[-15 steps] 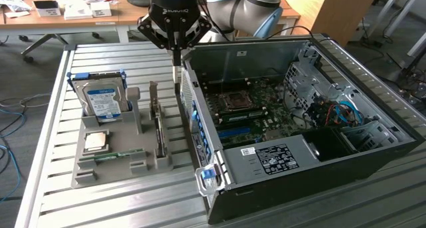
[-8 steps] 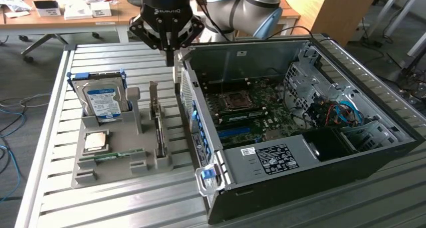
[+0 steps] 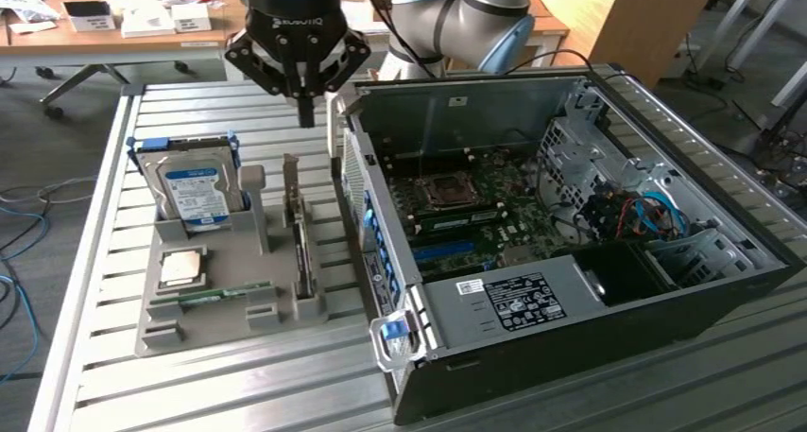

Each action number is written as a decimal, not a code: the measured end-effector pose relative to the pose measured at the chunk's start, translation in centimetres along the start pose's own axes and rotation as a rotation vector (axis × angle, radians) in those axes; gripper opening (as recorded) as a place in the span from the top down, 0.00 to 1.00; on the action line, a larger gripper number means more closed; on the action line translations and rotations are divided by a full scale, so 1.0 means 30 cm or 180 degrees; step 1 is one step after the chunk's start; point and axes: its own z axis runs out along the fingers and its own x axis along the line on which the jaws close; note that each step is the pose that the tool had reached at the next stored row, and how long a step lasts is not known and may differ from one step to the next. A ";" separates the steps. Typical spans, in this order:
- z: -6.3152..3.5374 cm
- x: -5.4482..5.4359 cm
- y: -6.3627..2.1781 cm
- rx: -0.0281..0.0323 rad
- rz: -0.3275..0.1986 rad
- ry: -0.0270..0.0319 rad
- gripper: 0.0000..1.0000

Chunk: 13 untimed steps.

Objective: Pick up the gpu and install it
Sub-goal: 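Reach for the gpu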

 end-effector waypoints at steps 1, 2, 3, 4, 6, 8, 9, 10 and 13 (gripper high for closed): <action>0.000 0.006 0.000 0.0000 0.0000 0.0000 0.89; 0.000 0.012 -0.001 0.0000 0.0000 0.0000 0.89; 0.000 0.017 -0.001 0.0000 0.0000 0.0000 0.89; 0.000 0.022 -0.002 0.0000 0.0000 0.0000 0.89; 0.000 0.032 -0.002 0.0000 0.0000 0.0000 0.89; 0.001 0.042 -0.003 0.0000 0.0000 0.0000 0.89; 0.001 0.046 -0.003 0.0000 0.0000 0.0000 0.89; 0.001 0.048 -0.004 0.0000 0.0000 0.0000 0.89; 0.001 0.048 -0.004 0.0000 0.0000 0.0000 0.89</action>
